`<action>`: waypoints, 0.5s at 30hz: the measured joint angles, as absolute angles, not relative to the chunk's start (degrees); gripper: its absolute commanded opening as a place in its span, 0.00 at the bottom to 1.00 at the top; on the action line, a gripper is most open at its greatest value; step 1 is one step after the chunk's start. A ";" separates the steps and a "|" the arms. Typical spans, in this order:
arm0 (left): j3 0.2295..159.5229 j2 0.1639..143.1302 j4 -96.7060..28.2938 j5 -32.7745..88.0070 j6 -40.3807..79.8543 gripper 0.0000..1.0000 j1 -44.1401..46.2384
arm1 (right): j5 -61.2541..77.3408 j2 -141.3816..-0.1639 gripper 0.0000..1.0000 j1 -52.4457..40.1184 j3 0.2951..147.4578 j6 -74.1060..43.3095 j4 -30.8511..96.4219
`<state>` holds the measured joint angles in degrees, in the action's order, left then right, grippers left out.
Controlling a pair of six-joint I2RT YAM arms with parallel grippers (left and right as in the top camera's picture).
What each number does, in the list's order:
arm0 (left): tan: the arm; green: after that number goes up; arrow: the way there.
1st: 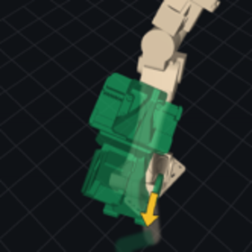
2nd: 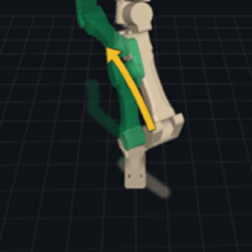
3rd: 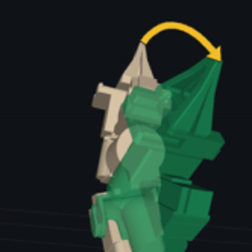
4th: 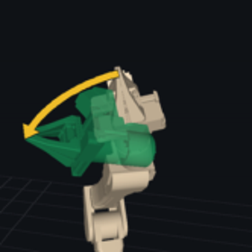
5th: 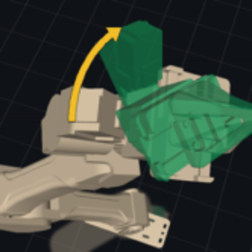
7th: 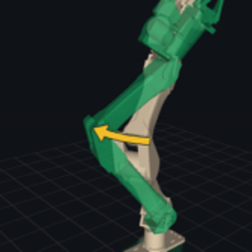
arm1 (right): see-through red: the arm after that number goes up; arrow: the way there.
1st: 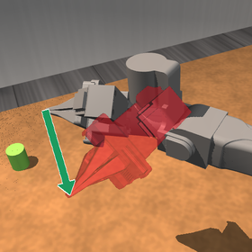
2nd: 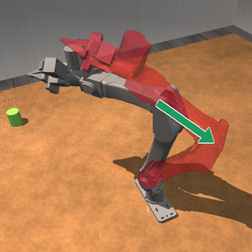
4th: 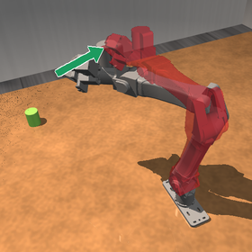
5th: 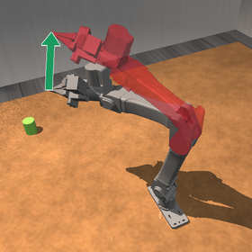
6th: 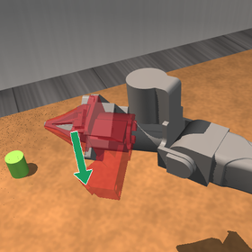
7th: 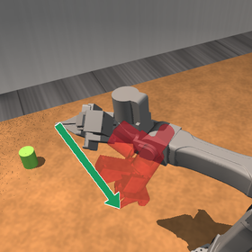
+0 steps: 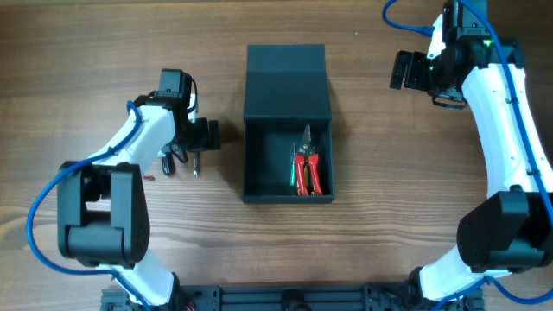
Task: Pack container
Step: 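Move the left gripper forward and grasp the silver socket wrench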
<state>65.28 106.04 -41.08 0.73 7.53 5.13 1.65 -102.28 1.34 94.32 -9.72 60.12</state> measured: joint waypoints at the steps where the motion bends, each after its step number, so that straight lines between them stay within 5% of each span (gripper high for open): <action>1: 65.19 106.76 -40.91 0.73 7.53 0.99 5.13 | 1.65 -102.28 1.00 1.34 94.32 -9.72 60.12; 4: 65.10 108.07 -40.88 0.08 7.27 0.99 5.15 | 1.65 -102.28 1.00 1.34 94.32 -9.72 60.10; 7: 65.10 108.12 -40.86 -0.05 6.94 0.79 5.15 | 1.65 -102.28 1.00 1.34 94.32 -9.72 60.12; 8: 65.10 108.14 -40.86 -0.14 6.98 0.62 5.15 | 1.65 -102.28 1.00 1.34 94.32 -9.72 60.07; 9: 65.10 108.18 -40.73 -0.32 6.46 0.56 5.13 | 1.65 -102.28 1.00 1.34 94.32 -9.72 60.10; 10: 65.10 108.18 -40.71 -0.32 6.66 0.58 5.13 | 1.65 -102.28 1.00 1.34 94.32 -9.72 60.10; 12: 65.10 108.22 -40.71 -0.30 6.48 0.44 5.13 | 1.65 -102.28 1.00 1.34 94.32 -9.72 60.10; 15: 65.10 108.22 -40.71 0.12 6.48 0.42 5.13 | 1.65 -102.28 1.00 1.34 94.32 -9.72 60.10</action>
<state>65.10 108.22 -40.71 0.12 6.48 5.13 1.65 -102.28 1.34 94.32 -9.72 60.10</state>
